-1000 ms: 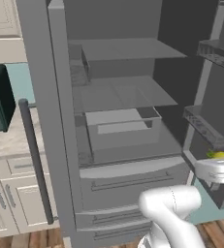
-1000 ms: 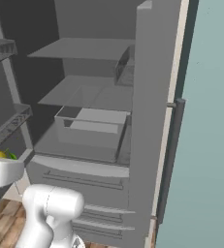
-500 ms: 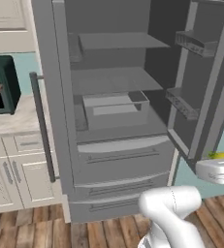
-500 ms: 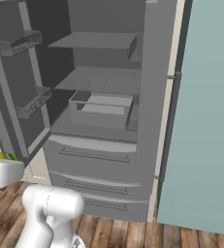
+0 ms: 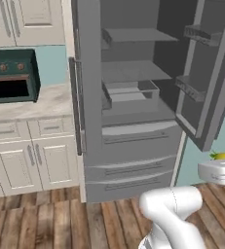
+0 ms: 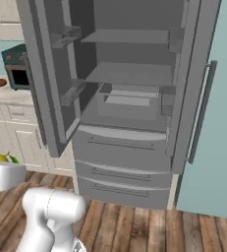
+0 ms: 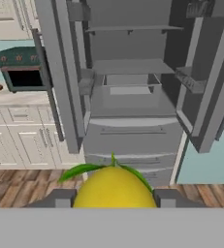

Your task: Retrieve a lemon from the fridge and place it on the cutting board with the fish.

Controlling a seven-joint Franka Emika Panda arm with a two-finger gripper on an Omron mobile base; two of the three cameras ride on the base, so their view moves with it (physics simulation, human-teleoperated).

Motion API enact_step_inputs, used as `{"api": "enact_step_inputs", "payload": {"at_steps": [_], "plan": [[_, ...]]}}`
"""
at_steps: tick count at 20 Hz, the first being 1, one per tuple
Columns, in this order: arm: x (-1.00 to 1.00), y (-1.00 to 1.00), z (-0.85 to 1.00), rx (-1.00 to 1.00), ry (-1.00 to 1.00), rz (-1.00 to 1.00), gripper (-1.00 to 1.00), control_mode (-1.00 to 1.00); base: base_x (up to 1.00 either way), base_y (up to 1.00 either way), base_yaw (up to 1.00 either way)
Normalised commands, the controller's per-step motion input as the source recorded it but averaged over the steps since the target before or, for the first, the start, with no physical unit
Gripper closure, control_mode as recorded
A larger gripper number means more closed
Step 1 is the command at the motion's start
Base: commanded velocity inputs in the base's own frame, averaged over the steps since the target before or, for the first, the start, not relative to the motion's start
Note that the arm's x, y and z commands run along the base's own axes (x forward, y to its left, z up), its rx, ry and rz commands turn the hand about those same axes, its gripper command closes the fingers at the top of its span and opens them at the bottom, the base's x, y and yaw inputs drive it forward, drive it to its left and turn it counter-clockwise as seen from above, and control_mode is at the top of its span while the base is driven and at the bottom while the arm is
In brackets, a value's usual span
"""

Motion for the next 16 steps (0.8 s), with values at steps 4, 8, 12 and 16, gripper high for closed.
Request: {"api": "enact_step_inputs", "payload": {"at_steps": [4, 8, 12, 16], "plan": [[0.00, 0.00, 0.00, 0.00, 0.00, 0.00, 1.00, 1.00, -0.56, 0.85, 0.00], [0.00, 0.00, 0.00, 0.00, 0.00, 0.00, 1.00, 1.00, -0.40, 0.99, 0.00], [0.00, 0.00, 0.00, 0.00, 0.00, 0.00, 1.00, 1.00, -0.24, 1.00, 0.00], [0.00, 0.00, 0.00, 0.00, 0.00, 0.00, 1.00, 1.00, -0.14, 1.00, 0.00]]}}
